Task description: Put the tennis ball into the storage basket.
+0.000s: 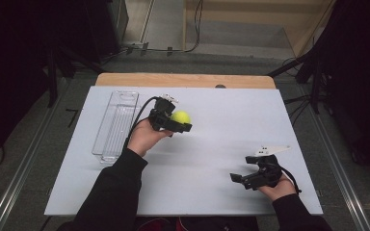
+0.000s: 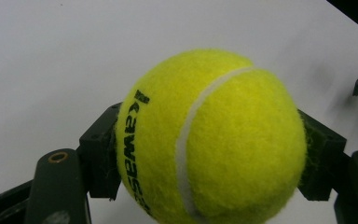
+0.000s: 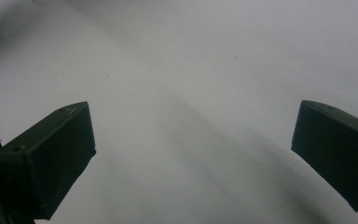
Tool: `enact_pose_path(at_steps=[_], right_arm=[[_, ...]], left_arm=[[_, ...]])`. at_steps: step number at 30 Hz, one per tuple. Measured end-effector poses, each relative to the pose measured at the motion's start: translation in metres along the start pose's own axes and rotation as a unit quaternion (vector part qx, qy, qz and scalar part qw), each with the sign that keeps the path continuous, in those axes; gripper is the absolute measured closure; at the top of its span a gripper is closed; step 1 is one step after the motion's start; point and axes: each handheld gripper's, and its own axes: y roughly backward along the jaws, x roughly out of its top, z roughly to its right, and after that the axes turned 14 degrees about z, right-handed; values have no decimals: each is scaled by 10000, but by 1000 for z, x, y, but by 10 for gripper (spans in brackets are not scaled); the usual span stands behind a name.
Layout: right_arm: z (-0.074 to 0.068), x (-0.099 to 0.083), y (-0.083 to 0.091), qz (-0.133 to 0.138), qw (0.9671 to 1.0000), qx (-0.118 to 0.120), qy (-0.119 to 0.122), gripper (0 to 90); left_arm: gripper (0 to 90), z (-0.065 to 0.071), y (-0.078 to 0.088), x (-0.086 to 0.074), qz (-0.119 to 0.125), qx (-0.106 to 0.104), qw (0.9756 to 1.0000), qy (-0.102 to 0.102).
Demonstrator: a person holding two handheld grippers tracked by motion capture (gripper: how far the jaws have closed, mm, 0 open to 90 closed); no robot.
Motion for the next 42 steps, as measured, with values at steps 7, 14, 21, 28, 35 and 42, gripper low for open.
enact_pose_path(at_steps=[7,14,21,28,35,42], right_arm=[[0,0,0,-4,10000,-1,-6,0],[0,0,0,14,10000,-18,-8,0],[0,0,0,20,10000,-18,-19,0],[-1,0,1,26,10000,-31,-25,0],[0,0,1,27,10000,-31,-7,0],[-1,0,1,33,10000,-27,-14,0]], left_arm=[[260,-5,9,3,58,41,9999,92],[260,-11,21,6,110,75,9998,161],[260,-19,31,8,171,126,9994,263],[260,-25,40,8,154,230,9992,282],[260,-31,49,8,177,295,9988,338],[260,-38,56,7,191,348,9985,376]])
